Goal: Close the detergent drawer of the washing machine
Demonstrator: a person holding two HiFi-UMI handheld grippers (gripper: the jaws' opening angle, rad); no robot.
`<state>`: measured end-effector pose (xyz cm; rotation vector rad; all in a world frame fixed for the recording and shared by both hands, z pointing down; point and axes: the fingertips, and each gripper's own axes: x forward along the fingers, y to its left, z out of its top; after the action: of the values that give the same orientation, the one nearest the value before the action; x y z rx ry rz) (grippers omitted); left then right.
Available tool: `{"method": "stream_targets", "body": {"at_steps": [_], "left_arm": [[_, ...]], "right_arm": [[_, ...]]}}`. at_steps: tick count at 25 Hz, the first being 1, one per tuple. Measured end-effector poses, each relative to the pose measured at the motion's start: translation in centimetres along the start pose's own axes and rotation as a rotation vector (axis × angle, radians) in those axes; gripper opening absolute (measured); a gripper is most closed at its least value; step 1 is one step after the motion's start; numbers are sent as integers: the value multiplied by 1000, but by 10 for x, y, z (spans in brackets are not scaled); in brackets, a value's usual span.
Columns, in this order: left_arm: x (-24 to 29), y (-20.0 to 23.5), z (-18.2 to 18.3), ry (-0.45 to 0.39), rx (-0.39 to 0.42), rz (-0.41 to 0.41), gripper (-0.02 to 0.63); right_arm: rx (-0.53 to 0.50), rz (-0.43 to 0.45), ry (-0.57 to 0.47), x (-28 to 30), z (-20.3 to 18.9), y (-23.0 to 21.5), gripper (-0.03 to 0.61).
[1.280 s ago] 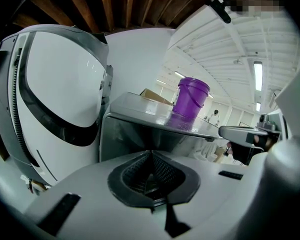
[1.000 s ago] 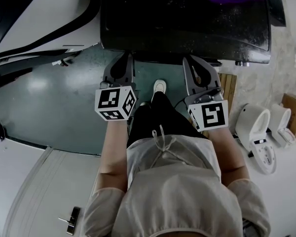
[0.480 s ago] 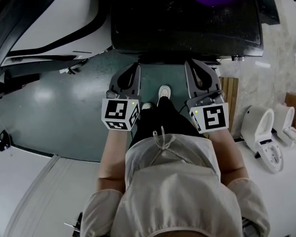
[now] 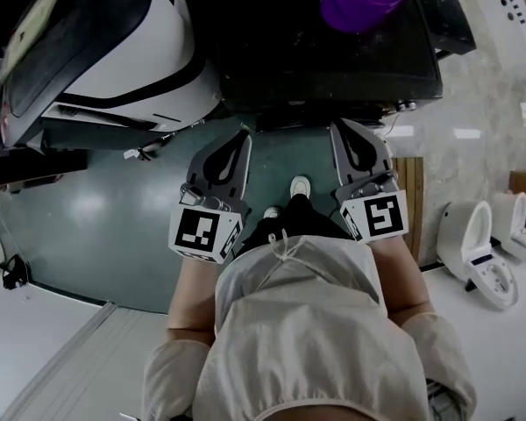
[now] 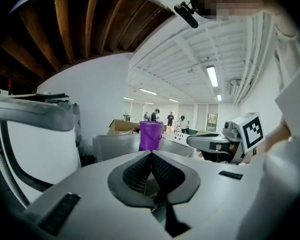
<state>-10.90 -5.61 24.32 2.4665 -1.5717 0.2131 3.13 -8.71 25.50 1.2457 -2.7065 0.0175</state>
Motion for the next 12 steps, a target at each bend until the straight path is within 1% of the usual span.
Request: {"method": "stream_targets", "body": {"at_steps": [6,9,12], "left_arm": [[-25,-12,50,-78,80,-28,20],[-36,-13,68,-103,113,-25,20],[-44,-9,79,-121,126,-9,19]], "right_arm": [[-41,-23,-59,-20,43,3,3],[-54,-31,-77,-30,58,5,3],[-65,-37,-92,-38,69,6,3]]}}
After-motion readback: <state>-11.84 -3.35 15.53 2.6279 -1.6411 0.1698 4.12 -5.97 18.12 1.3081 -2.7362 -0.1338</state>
